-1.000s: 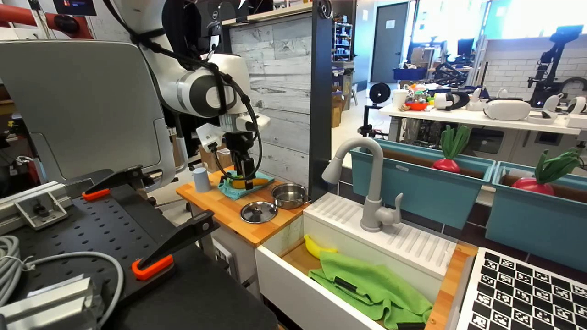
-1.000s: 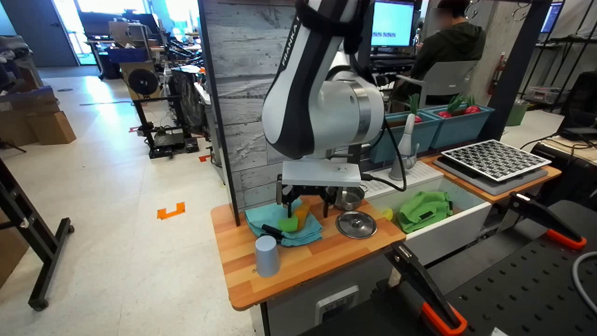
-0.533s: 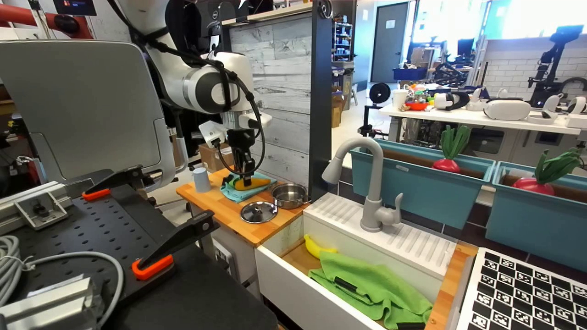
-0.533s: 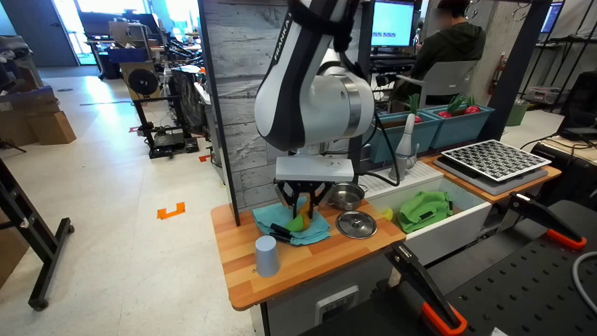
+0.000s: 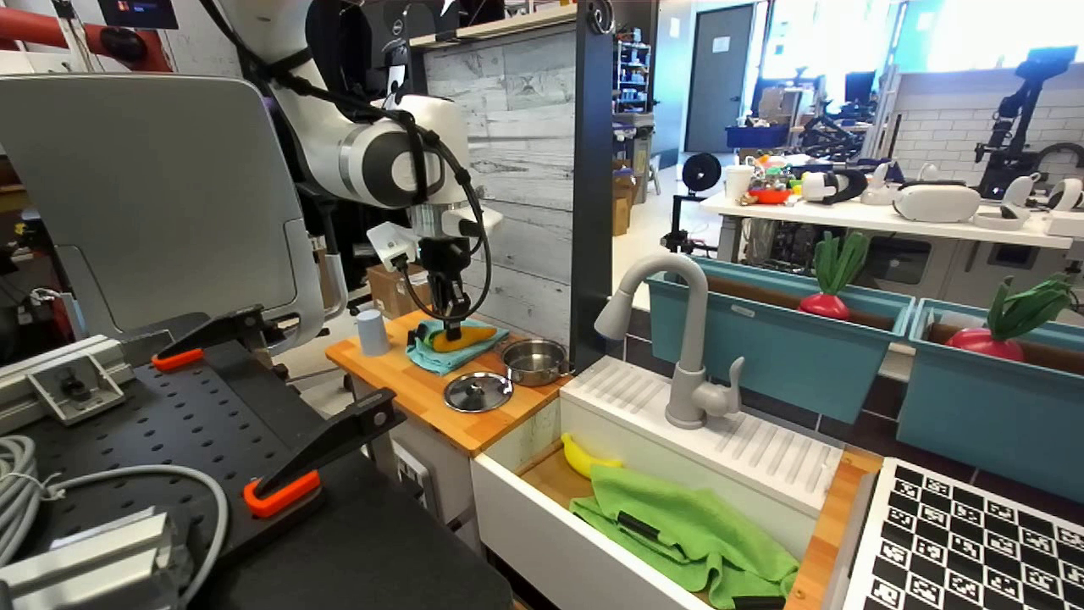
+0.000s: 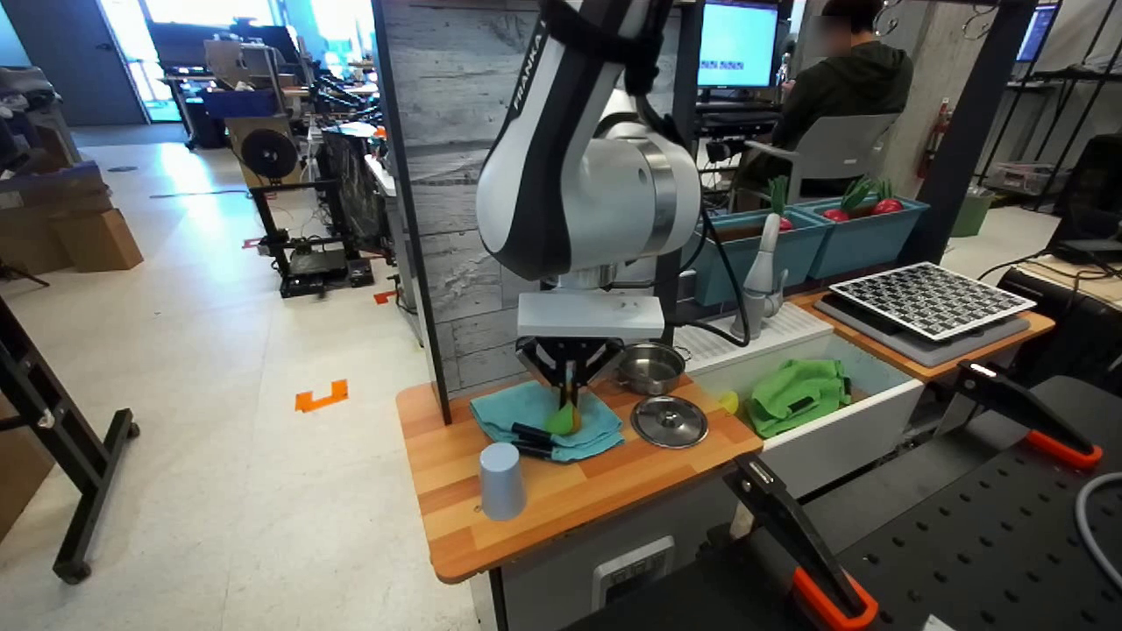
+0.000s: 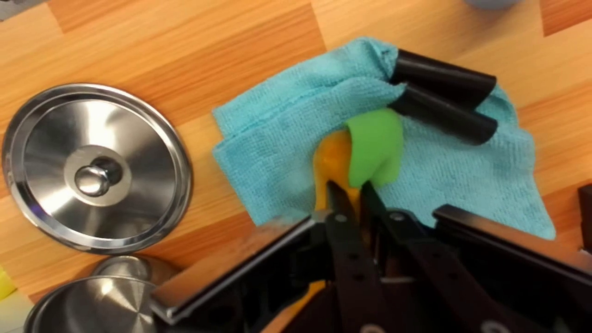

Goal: Remove the lead from the pot and put it on the table, pick up a toy and put it in the pot

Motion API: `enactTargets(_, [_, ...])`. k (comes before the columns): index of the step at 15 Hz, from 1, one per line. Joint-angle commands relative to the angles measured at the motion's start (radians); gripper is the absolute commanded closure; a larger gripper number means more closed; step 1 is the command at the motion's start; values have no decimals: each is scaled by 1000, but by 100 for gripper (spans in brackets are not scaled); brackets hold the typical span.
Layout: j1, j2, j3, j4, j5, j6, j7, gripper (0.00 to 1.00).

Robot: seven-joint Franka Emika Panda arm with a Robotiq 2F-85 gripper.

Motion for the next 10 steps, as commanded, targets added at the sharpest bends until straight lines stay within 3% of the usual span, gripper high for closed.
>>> enactTargets(1, [-52,-61,59,-46,-8,-65,-79,98])
enactTargets(5, [-87,-118,81,-104,-4,-78,-131,98])
enactTargets(10, [-139,-161,61,-140,1,-53,-147,98])
